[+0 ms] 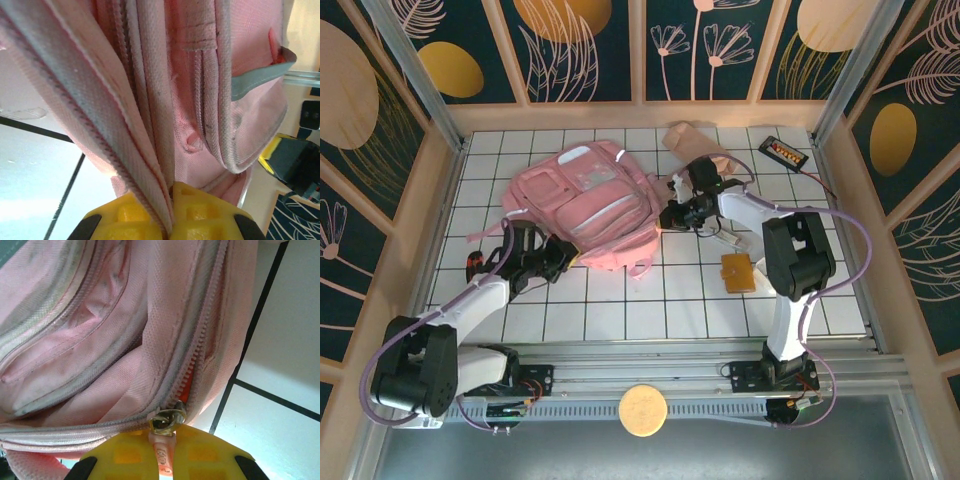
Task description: Pack the student bag
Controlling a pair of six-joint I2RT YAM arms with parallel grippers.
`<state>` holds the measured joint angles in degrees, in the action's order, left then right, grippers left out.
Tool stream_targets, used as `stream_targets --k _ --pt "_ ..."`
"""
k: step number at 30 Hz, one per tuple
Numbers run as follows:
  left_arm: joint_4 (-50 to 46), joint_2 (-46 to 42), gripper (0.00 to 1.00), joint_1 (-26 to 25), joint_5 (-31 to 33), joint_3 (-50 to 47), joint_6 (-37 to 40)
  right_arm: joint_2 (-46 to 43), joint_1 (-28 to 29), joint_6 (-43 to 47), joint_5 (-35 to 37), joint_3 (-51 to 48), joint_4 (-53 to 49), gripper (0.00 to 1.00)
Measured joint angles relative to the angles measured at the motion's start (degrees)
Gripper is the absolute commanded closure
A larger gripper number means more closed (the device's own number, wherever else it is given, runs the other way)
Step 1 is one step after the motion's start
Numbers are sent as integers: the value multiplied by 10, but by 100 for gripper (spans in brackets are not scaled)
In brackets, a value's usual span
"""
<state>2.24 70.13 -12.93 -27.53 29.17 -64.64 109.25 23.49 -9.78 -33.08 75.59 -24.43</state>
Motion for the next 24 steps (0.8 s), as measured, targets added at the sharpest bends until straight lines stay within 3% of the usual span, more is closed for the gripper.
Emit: stream_targets --k 5,6,7,8,9,11,14,17,20,24 --pt "-61 115 100 22 -6 106 57 -54 33 -12 21 -64 33 100" --pt "-77 143 95 28 -5 137 71 -71 49 -20 27 -81 37 100" --pt "-94 177 68 35 -3 178 88 -85 72 -30 33 -92 40 100" --pt "-105 205 51 44 0 214 105 -97 100 -43 39 -100 47 100" --pt "-110 225 41 52 7 243 116 -101 124 -57 42 -101 55 100" --pt "-109 244 2 78 22 292 140 -96 175 -83 41 -91 73 100" --pt "-115 207 1 112 43 301 165 -48 226 -105 27 -28 73 100" --pt "-118 117 1 125 53 253 165 25 249 -116 4 60 67 100" --pt "-79 29 1 118 28 153 125 69 258 -118 -10 110 66 100" --pt "-47 25 1 84 10 50 69 76 258 -118 -16 118 56 100"
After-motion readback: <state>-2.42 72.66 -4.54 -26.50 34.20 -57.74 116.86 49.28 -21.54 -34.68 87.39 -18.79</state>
